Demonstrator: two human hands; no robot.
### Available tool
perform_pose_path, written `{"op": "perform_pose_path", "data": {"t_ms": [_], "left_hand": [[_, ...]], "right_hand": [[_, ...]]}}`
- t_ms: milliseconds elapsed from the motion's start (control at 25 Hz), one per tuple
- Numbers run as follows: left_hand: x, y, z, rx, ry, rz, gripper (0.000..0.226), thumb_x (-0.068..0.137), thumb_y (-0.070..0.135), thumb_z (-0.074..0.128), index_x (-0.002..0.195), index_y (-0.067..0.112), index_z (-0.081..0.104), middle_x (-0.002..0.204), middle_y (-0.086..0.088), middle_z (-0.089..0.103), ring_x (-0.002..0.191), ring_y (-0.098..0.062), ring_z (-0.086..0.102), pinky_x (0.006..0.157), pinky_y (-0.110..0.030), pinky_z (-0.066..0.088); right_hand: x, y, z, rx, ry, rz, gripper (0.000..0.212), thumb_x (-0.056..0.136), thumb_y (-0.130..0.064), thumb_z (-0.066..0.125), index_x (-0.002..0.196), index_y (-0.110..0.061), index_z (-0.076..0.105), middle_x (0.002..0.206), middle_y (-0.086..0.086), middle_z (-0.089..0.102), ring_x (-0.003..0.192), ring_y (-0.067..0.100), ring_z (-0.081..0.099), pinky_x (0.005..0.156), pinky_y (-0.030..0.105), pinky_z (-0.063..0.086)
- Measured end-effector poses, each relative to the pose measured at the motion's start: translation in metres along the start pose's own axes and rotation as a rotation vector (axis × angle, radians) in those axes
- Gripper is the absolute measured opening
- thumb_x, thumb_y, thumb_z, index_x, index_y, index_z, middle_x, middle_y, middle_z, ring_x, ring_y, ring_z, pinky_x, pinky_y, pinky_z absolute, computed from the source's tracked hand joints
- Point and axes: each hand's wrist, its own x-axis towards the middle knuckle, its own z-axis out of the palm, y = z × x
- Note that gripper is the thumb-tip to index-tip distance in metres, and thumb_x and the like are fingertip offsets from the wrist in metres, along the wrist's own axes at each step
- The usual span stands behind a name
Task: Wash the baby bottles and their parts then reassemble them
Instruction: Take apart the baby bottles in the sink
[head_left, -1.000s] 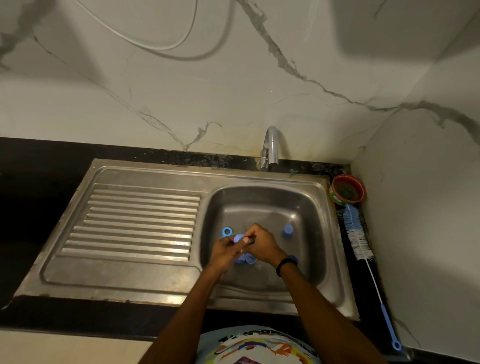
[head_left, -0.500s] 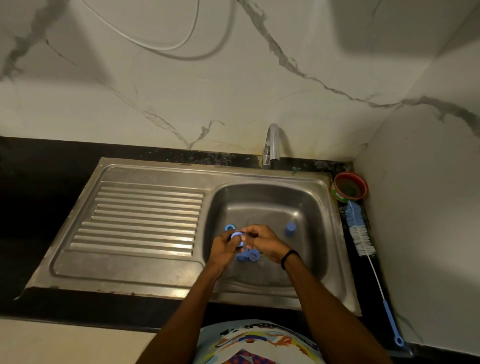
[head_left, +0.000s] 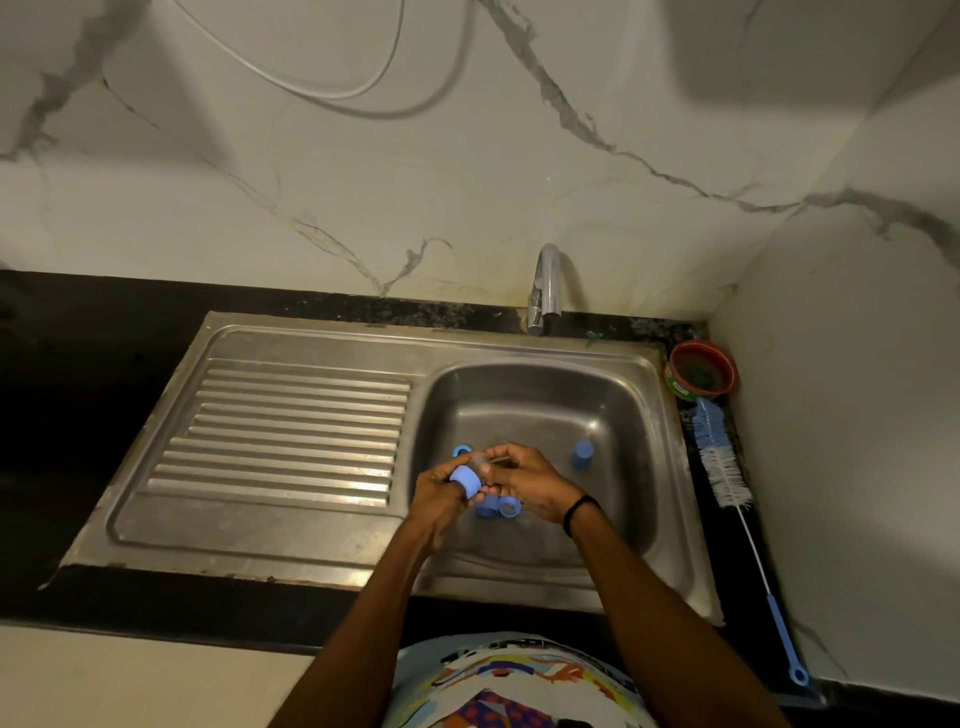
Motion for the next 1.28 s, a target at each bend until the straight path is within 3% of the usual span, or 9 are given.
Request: {"op": "perform_pose_path", "data": {"t_ms": [120,240,360,560,760,880,1040,1200,1280], "left_hand": [[-0.01,0.003,-0.006,-0.078,-0.073,0.014,0.016,0.094,0.017,0.07,0.108,0.009,0.071,0.104,-0.012,0.07,0.096,-0.028,0.07,0.086,-0.036,0.06],[-0.011,-0.005,-0.017,-0.253,-0.127,-0.004,0.027,0.099,-0.007,0.046,0.114,0.003,0.065,0.101,-0.019,0.063,0.079,-0.028,0.066,0.053,-0.028,0.06],[-0.003,-0.008,-0.017,-0.173,-0.023,-0.122,0.024,0.096,-0.01,0.044,0.103,0.005,0.061,0.079,-0.017,0.058,0.062,-0.025,0.057,0.04,-0.024,0.049],[0.006,-0.01,-0.014,-0.137,-0.104,-0.157,0.03,0.09,-0.014,0.037,0.072,0.004,0.054,0.065,-0.013,0.048,0.058,-0.027,0.046,0.055,-0.033,0.04],[0.027,-0.004,0.0,0.041,-0.18,-0.041,0.037,0.092,-0.011,0.041,0.061,0.007,0.052,0.063,-0.008,0.049,0.064,-0.02,0.05,0.061,-0.026,0.046],[0.055,0.008,0.01,0.169,-0.131,0.081,0.03,0.09,-0.002,0.053,0.066,0.014,0.058,0.068,-0.005,0.056,0.072,-0.023,0.057,0.065,-0.025,0.047],[0.093,0.016,0.021,0.304,-0.022,0.118,0.006,0.086,0.0,0.067,0.092,0.002,0.069,0.101,-0.023,0.068,0.104,-0.039,0.064,0.09,-0.043,0.053],[0.129,0.026,0.038,0.435,-0.02,0.096,0.027,0.091,0.011,0.065,0.115,-0.001,0.07,0.121,-0.022,0.067,0.116,-0.036,0.062,0.098,-0.037,0.05],[0.151,0.018,0.048,0.439,-0.023,0.02,0.037,0.092,0.016,0.066,0.126,0.004,0.064,0.129,-0.02,0.062,0.121,-0.036,0.059,0.103,-0.042,0.048]], "right_hand": [[0.006,0.01,0.001,0.033,0.091,0.049,0.027,0.091,-0.018,0.07,0.11,-0.002,0.06,0.092,0.014,0.071,0.074,0.018,0.07,0.067,0.025,0.057],[0.013,0.025,-0.006,0.055,0.254,0.092,0.018,0.091,-0.016,0.068,0.098,-0.005,0.056,0.075,0.013,0.065,0.06,0.016,0.06,0.057,0.025,0.052],[0.019,0.045,-0.024,-0.007,0.456,0.163,0.009,0.085,-0.013,0.069,0.086,-0.009,0.06,0.075,0.011,0.068,0.06,0.017,0.063,0.059,0.029,0.054],[0.03,0.067,-0.046,-0.231,0.576,0.335,0.019,0.075,-0.012,0.066,0.06,-0.016,0.055,0.062,0.004,0.061,0.067,0.023,0.062,0.068,0.035,0.055],[0.044,0.072,-0.058,-0.244,0.526,0.413,0.019,0.081,-0.009,0.063,0.066,-0.02,0.057,0.084,0.008,0.064,0.081,0.025,0.064,0.08,0.038,0.059],[0.059,0.064,-0.056,-0.385,0.593,0.494,0.029,0.088,-0.012,0.057,0.061,-0.012,0.049,0.069,0.006,0.055,0.067,0.02,0.055,0.065,0.03,0.05],[0.086,0.061,-0.063,-0.323,0.585,0.513,0.029,0.098,-0.024,0.047,0.105,-0.007,0.068,0.11,0.01,0.067,0.103,0.028,0.064,0.083,0.031,0.051],[0.117,0.068,-0.073,-0.276,0.545,0.607,0.033,0.094,-0.031,0.057,0.104,0.0,0.062,0.111,0.012,0.067,0.103,0.031,0.064,0.095,0.037,0.052],[0.134,0.077,-0.081,-0.184,0.551,0.66,0.036,0.09,-0.03,0.061,0.103,0.003,0.061,0.1,0.012,0.069,0.093,0.029,0.066,0.088,0.04,0.056]]}}
